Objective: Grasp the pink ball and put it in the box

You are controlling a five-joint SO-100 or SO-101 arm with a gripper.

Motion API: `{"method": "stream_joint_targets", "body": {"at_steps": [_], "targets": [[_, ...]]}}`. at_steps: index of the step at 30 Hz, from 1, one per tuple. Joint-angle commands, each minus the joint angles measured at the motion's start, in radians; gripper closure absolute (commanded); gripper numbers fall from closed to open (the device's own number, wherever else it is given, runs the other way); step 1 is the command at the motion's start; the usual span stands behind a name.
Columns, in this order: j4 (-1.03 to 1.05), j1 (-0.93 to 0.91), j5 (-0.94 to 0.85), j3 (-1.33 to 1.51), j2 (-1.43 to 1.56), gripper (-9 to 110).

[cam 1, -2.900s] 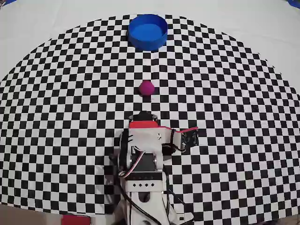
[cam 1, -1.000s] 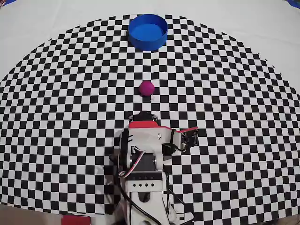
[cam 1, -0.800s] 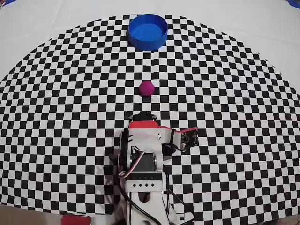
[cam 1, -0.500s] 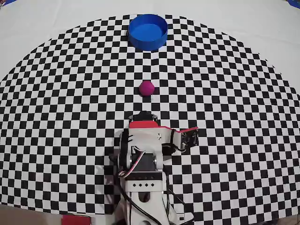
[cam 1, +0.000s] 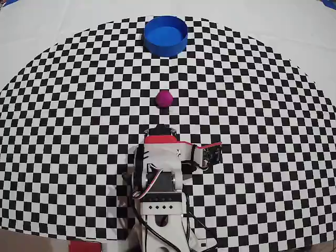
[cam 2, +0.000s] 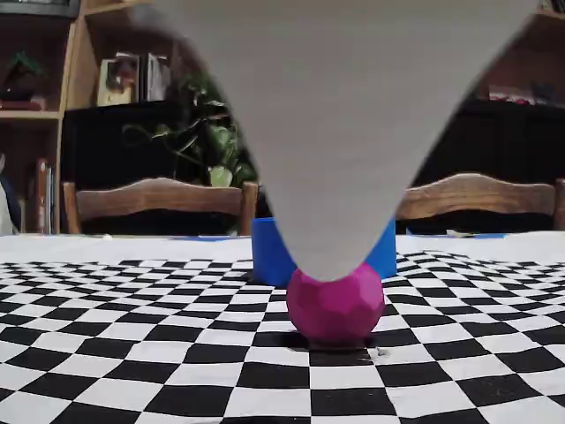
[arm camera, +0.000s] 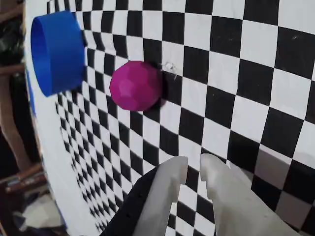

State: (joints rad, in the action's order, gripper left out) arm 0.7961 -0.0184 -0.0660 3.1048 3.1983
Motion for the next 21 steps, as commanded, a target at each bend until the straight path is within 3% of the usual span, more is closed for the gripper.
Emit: {"method": "stream_joint_targets", "body": {"at_steps": [1, 21], "targets": [[0.005, 0.002, 0.006, 0.008, 0.054, 101], [0.005, 0.005, 0.002, 0.008, 0.054, 101]]}}
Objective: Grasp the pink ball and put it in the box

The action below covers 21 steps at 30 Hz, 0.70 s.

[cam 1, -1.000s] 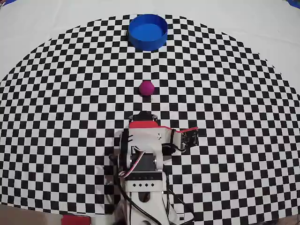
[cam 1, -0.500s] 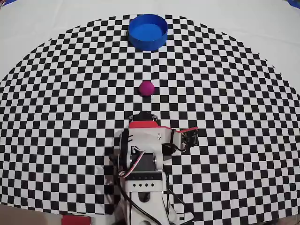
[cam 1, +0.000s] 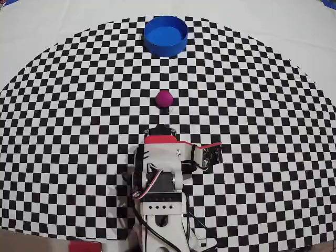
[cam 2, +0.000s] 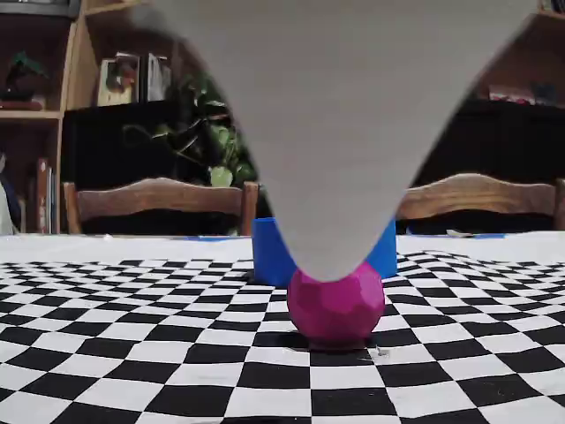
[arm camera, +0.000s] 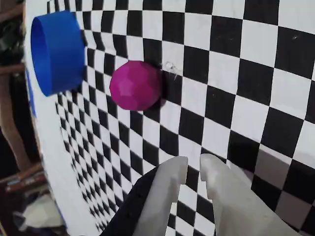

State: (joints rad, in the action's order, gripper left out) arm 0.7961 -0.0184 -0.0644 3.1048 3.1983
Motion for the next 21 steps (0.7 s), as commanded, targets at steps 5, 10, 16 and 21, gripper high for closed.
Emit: {"method": "stream_joint_targets", "body": {"at_steps": [5, 10, 16, 21], "targets": [[0.005, 0.003, 0.002, 0.008, 0.054, 101], [-0.002, 0.003, -0.006, 0.008, 0.051, 101], [-0.066, 0.002, -0.008, 0.008, 0.043, 101], [-0.179, 0.0, -0.009, -0.002, 0.031, 101]]}}
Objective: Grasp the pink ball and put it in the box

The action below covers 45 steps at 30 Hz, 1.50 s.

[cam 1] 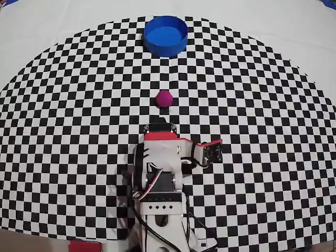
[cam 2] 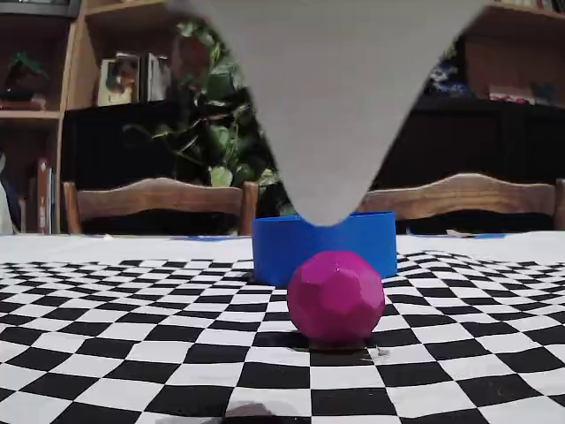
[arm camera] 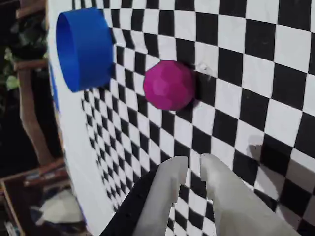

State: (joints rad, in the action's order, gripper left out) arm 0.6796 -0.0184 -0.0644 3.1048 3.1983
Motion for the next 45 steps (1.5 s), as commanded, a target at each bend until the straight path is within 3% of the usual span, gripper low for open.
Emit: {"method": "stream_joint_targets", "body": {"at_steps": [1, 9, 16, 29, 40, 45], "targets": [[-0.092, 0.0, -0.012, -0.003, 0.028, 101], [-0.307, -0.014, -0.08, 0.006, -0.005, 86], [-0.35, -0.011, -0.339, 0.008, 0.002, 73], [-0.331, -0.029, -1.078, 0.008, -0.035, 73], [-0.341, -0.057, -1.434, 0.008, -0.035, 73], [-0.341, -0.075, -1.477, 0.008, -0.049, 73]]}}
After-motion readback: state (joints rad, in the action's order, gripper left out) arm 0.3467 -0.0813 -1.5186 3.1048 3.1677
